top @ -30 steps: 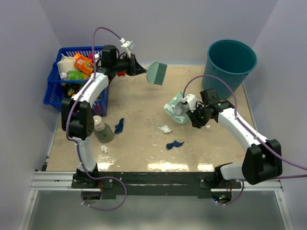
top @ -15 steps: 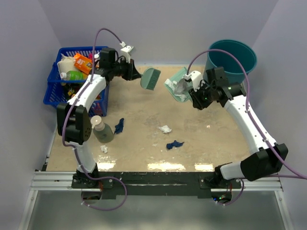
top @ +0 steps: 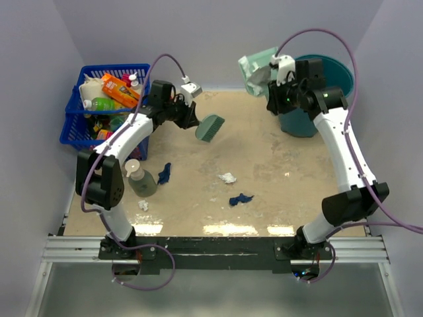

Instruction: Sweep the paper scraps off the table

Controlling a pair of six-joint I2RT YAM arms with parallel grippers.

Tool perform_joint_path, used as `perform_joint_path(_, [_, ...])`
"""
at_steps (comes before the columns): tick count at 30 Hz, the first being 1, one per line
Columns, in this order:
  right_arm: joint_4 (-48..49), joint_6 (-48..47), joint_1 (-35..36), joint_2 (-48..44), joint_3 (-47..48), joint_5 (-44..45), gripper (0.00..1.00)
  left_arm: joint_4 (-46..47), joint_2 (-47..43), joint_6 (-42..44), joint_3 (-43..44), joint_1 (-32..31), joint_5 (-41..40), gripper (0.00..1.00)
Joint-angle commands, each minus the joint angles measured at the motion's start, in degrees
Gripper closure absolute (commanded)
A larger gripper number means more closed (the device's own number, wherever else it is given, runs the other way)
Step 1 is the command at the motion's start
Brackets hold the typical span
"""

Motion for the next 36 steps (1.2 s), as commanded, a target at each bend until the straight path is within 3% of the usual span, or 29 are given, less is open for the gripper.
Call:
perform_joint_path(1, [3.94, 9.06, -4.47, 3.75, 9.11, 0.34, 1.0, -0.78, -4.61, 5.76, 0.23, -1.07, 0.87, 1.0])
perform_joint_path(4, [5.87, 10.21, -6.85, 5.07, 10.79, 0.68, 1.0, -1.22, -6.19, 7.43, -1.88, -2.3, 0.97, 1.0])
perform_joint_path(14, [7.72, 9.07, -13.27, 7.8, 19.76, 15.35, 1.0, -0.17, -6.55, 5.94, -2.76, -4.05, 3.25, 1.0])
perform_joint_path(19, [8.86, 3.72, -13.8, 8.32, 20.63, 28.35, 1.0, 0.18, -6.81, 5.59, -3.12, -5.11, 3.96, 1.0])
perform_joint_path(26, [4.48, -4.19, -15.56, 12.8, 28.54, 36.97, 1.0, 0.36, -7.6, 6.11, -4.08, -6.95, 3.78, 1.0])
perform_joint_path(36, [-2.02, -20.26, -15.56, 16.49, 28.55, 49.36, 1.0, 0.53, -8.74, 6.73, -5.31, -8.72, 3.69, 1.0])
